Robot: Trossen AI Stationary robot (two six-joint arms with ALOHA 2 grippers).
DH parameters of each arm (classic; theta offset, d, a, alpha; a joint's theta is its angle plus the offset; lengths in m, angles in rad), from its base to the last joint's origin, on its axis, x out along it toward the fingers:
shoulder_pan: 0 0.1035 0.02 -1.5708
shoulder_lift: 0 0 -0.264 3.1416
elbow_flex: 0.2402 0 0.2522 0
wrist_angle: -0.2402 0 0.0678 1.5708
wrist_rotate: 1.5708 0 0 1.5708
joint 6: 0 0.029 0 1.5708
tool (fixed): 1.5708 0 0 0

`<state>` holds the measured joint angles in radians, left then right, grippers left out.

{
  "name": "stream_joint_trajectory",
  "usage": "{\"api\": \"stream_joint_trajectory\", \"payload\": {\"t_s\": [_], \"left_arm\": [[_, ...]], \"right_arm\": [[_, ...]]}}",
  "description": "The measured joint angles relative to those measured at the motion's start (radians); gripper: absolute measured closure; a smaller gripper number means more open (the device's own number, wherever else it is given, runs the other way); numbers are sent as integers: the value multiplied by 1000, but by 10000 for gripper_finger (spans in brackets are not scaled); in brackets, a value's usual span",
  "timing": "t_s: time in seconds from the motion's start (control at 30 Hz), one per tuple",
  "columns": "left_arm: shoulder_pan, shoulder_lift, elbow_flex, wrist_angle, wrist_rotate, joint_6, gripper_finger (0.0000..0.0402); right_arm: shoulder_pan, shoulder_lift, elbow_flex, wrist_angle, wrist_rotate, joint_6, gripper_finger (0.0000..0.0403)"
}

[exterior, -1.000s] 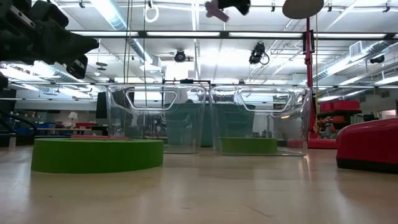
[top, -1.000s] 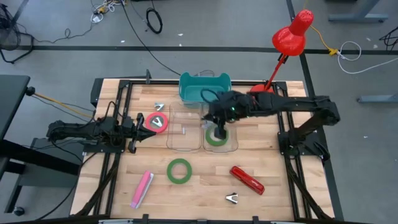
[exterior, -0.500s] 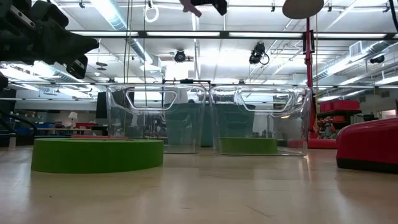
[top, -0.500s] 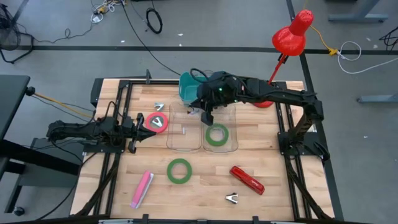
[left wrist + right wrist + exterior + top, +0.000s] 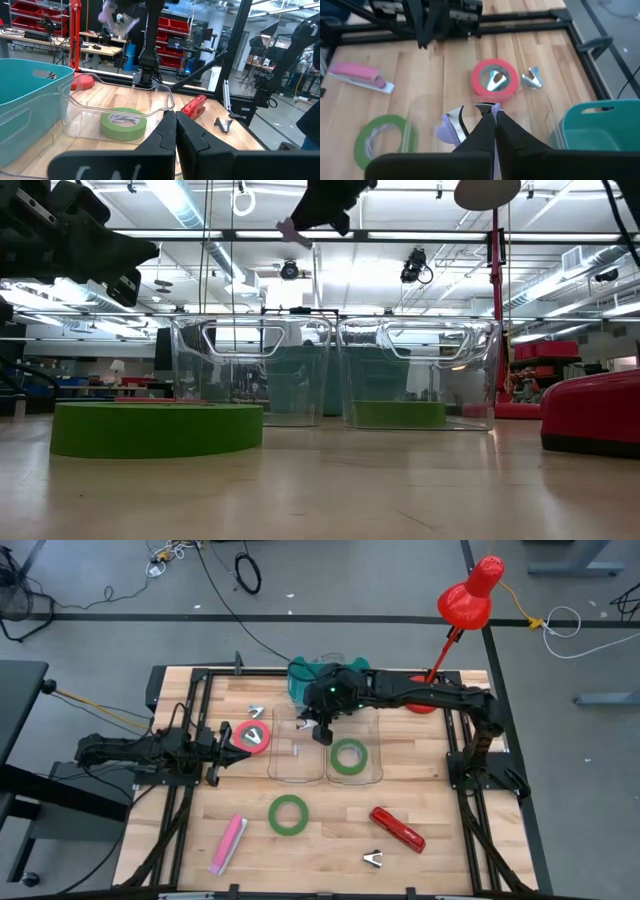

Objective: Pick and place Stapler, Stapler remover, tape
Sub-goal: Put the violet staple remover into the left transparent bin

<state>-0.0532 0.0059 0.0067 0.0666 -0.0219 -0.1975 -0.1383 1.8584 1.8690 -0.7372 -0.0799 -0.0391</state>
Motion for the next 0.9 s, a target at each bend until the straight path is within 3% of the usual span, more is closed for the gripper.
{"api": "stream_joint_trajectory", "payload": {"t_s": [0.9], "left_arm": [[0, 0, 0, 0, 0, 0, 399]], "right_arm": [[0, 309, -2, 3, -41, -55, 401]]}}
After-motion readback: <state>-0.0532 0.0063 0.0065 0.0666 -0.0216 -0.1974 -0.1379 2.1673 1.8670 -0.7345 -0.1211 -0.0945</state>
